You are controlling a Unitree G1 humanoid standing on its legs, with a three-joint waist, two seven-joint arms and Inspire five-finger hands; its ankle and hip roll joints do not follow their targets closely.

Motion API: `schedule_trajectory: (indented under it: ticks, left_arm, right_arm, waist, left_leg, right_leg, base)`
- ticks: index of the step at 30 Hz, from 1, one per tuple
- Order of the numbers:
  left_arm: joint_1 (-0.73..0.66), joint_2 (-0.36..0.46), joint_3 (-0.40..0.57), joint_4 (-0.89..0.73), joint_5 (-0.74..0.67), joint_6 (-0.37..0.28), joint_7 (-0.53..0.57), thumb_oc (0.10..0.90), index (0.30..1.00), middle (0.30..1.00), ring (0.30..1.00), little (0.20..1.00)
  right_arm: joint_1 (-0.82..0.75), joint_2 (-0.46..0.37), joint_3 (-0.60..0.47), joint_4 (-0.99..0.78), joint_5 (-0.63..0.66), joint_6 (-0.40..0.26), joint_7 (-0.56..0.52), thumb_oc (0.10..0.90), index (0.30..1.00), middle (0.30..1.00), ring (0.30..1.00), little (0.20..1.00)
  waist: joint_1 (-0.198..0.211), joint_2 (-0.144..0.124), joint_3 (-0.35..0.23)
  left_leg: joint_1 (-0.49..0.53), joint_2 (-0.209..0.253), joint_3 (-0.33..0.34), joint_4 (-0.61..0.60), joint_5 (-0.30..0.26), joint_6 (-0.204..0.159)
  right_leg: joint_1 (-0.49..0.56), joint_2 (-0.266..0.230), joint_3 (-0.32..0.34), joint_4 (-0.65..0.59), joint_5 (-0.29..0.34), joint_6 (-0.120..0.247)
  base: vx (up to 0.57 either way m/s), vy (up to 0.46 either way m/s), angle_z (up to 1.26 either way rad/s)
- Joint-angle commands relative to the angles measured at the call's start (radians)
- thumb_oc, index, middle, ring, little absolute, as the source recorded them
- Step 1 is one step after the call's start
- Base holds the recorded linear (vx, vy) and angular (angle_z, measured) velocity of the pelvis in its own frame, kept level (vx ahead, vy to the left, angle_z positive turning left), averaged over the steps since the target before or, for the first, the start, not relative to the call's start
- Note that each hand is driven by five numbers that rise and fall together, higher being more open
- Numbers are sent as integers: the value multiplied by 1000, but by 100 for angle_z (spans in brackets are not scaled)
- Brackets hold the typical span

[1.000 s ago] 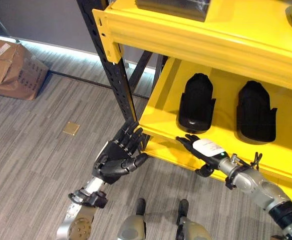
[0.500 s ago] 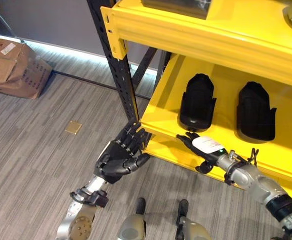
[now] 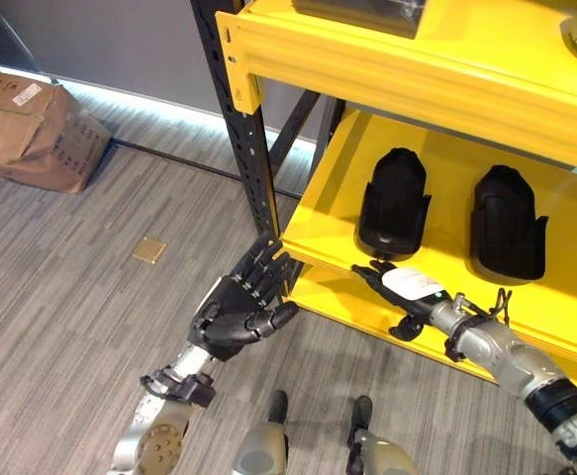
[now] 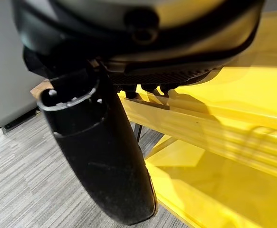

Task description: Move parts from the plastic box to the shelf.

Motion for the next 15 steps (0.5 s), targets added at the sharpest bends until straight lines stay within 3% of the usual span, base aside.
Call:
schedule_trajectory:
  ticks: [1, 8, 15]
  left_arm:
    - [-30, 30, 1, -120, -11, -67, -58, 900, 1000, 1000, 1000, 1000]
    - [-23, 25, 15, -132, -5, -62, -44, 900, 1000, 1000, 1000, 1000]
    - [-18, 23, 17, -135, 1, -61, -40, 900, 1000, 1000, 1000, 1000]
  right_arm:
    - [-153, -46, -46, -10, 109, 68, 6, 900, 1000, 1000, 1000, 1000]
    - [-68, -18, -134, -156, 343, 81, 121, 900, 1000, 1000, 1000, 1000]
    - [-25, -19, -199, -222, 346, 28, 141, 900, 1000, 1000, 1000, 1000]
  waist:
    - [28, 4, -42]
    - [4, -5, -44]
    - [-9, -12, -51]
  left_leg:
    - [-38, 28, 9, 42, -10, -4]
    - [-30, 32, 14, 42, -13, -4]
    - [-24, 36, 19, 47, -19, -2]
  right_leg:
    - [21, -64, 29, 165, -138, 43]
    - [20, -63, 42, 169, -140, 43]
    - [23, -57, 52, 170, -143, 43]
  base:
    - [0, 0, 0]
    - [0, 0, 0]
    - [10, -12, -2]
